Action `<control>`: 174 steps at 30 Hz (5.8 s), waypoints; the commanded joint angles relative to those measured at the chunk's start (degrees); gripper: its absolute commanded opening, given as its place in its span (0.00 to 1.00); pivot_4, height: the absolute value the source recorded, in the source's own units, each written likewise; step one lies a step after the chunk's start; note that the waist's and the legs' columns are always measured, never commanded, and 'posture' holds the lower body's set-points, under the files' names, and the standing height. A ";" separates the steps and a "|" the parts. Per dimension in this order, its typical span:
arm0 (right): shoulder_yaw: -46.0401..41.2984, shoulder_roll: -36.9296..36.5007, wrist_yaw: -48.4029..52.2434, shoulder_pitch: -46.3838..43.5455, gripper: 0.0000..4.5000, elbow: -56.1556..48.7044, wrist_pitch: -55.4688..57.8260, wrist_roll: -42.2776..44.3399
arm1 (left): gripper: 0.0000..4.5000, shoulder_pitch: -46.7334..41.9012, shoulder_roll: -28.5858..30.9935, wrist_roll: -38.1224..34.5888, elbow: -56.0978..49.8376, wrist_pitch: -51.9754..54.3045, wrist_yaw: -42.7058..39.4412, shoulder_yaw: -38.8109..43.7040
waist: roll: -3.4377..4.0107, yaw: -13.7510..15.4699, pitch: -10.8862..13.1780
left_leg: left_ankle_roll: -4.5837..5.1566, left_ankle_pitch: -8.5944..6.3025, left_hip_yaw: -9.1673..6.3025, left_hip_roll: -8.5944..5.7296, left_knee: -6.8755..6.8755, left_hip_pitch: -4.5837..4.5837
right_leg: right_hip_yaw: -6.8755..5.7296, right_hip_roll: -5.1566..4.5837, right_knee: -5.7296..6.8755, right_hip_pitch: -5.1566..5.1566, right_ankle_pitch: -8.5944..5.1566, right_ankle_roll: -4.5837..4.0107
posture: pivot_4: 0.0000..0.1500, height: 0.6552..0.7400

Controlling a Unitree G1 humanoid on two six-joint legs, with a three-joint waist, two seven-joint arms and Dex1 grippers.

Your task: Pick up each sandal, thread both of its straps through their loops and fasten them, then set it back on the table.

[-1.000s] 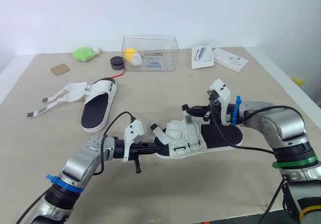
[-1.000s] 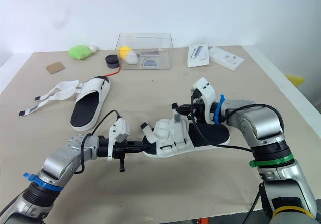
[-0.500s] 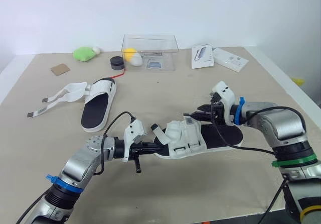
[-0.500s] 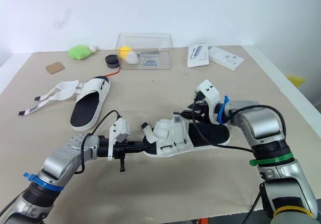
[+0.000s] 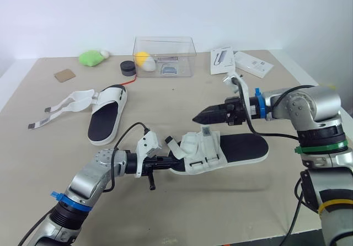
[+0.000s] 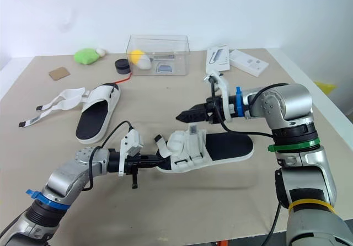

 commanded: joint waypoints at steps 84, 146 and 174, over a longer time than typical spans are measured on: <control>19.60 4.12 29.55 18.08 0.01 27.91 -164.15 -18.36 | 0.00 0.22 0.29 1.04 0.73 -0.24 0.86 -0.31 | -0.04 -0.40 0.00 | 0.03 0.03 0.08 -0.02 -0.02 0.85 | 0.05 -0.11 -0.05 0.86 -0.17 -0.31 | 1.00 1.00; 5.16 -14.82 -0.85 16.20 0.02 -20.75 1.95 23.37 | 0.00 2.35 0.28 0.00 -2.03 2.06 1.38 -0.22 | 0.11 0.07 0.01 | 0.00 -0.06 -0.13 -0.05 -0.01 0.38 | -0.14 -0.12 -0.06 0.50 -0.31 -0.14 | 1.00 1.00; 9.70 0.91 -5.70 -11.06 0.02 22.81 14.54 12.28 | 0.00 2.08 -1.21 0.52 -0.91 1.15 2.12 -0.63 | 0.09 0.05 -0.03 | 0.12 -0.01 -0.06 -0.25 0.11 -0.36 | -0.07 -0.12 -0.06 -0.15 0.09 0.11 | 1.00 1.00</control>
